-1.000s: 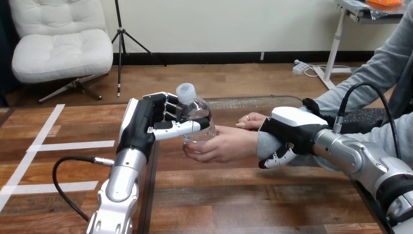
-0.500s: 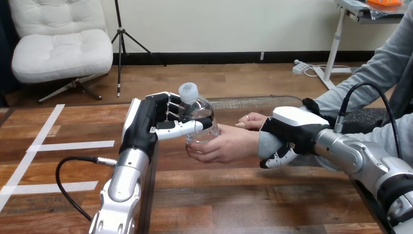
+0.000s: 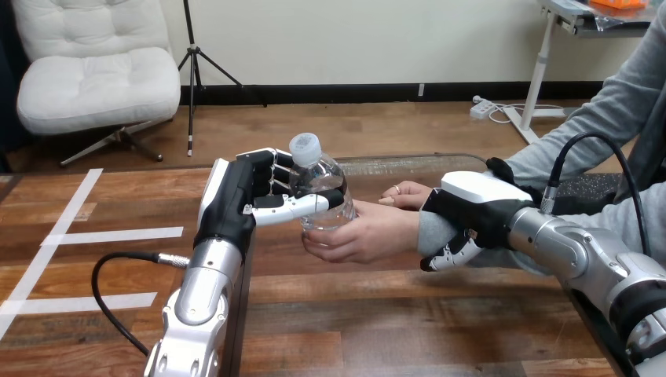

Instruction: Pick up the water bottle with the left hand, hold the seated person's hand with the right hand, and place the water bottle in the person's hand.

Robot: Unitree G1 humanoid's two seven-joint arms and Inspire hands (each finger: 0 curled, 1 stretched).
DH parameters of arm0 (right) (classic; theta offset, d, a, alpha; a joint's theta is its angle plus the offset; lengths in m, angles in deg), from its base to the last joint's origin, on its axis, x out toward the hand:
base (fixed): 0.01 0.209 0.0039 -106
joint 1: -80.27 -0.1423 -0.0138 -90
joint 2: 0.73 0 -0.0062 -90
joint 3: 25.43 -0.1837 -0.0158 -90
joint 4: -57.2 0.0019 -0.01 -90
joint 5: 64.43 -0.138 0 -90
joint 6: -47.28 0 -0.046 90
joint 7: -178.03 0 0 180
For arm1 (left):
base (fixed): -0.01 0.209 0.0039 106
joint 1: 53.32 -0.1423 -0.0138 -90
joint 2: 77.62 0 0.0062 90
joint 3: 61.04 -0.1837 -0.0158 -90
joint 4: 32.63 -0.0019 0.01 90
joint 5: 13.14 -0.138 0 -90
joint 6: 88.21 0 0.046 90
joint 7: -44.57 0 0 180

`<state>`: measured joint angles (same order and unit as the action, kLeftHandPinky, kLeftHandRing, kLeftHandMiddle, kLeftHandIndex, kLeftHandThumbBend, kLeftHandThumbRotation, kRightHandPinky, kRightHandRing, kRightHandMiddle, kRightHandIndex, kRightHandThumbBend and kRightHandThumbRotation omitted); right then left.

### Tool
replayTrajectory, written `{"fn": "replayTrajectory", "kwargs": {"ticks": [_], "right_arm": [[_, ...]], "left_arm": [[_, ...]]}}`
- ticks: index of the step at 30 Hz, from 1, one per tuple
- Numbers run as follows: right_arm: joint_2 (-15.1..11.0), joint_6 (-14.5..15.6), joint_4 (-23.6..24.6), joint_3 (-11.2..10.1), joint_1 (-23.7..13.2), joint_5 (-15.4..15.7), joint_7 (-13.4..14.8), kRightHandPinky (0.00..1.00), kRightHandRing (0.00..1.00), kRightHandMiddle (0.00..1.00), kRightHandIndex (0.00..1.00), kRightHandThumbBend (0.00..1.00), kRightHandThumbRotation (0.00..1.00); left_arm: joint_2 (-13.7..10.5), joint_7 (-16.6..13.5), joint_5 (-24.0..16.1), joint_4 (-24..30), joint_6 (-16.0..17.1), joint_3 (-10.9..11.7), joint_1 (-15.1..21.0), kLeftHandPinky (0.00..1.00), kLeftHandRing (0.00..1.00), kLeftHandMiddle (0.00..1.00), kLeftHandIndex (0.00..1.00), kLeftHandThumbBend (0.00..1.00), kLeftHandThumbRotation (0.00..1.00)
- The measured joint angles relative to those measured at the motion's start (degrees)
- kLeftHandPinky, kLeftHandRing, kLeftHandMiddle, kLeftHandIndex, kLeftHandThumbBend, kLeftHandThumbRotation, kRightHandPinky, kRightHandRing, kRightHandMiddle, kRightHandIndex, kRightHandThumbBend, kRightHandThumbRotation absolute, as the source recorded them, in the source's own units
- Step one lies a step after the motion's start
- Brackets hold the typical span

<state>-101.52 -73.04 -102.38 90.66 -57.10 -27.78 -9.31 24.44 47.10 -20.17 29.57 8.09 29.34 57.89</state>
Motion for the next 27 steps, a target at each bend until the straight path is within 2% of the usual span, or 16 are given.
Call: {"fn": "replayTrajectory", "kwargs": {"ticks": [7,11,14,15,27], "right_arm": [[-0.2,0.0,0.0,0.0,0.0,0.0,0.0,0.18,0.22,0.29,0.31,0.49,0.03],[-0.3,0.0,0.0,0.0,0.0,0.0,0.0,0.18,0.22,0.29,0.31,0.50,0.03],[-0.3,0.0,0.0,0.0,0.0,0.0,0.0,0.18,0.22,0.28,0.31,0.50,0.03],[-0.4,0.0,0.0,0.0,0.0,0.0,0.0,0.17,0.22,0.28,0.31,0.50,0.03],[-0.4,0.0,0.0,0.0,0.0,0.0,0.0,0.17,0.21,0.28,0.30,0.50,0.04]], "left_arm": [[0.0,0.7,0.0,0.0,-0.1,0.2,0.1,0.65,0.70,0.71,0.71,0.90,0.40],[0.0,1.0,0.1,0.0,-0.1,0.3,0.1,0.72,0.77,0.78,0.77,0.95,0.50],[-0.1,1.3,0.1,0.0,-0.1,0.3,0.1,0.77,0.82,0.82,0.82,0.94,0.58],[-0.2,1.4,0.1,0.0,-0.1,0.3,0.1,0.79,0.84,0.85,0.85,0.96,0.64],[0.1,3.1,0.3,0.0,-0.1,0.1,0.2,0.95,0.93,0.94,0.95,1.00,0.83]]}}
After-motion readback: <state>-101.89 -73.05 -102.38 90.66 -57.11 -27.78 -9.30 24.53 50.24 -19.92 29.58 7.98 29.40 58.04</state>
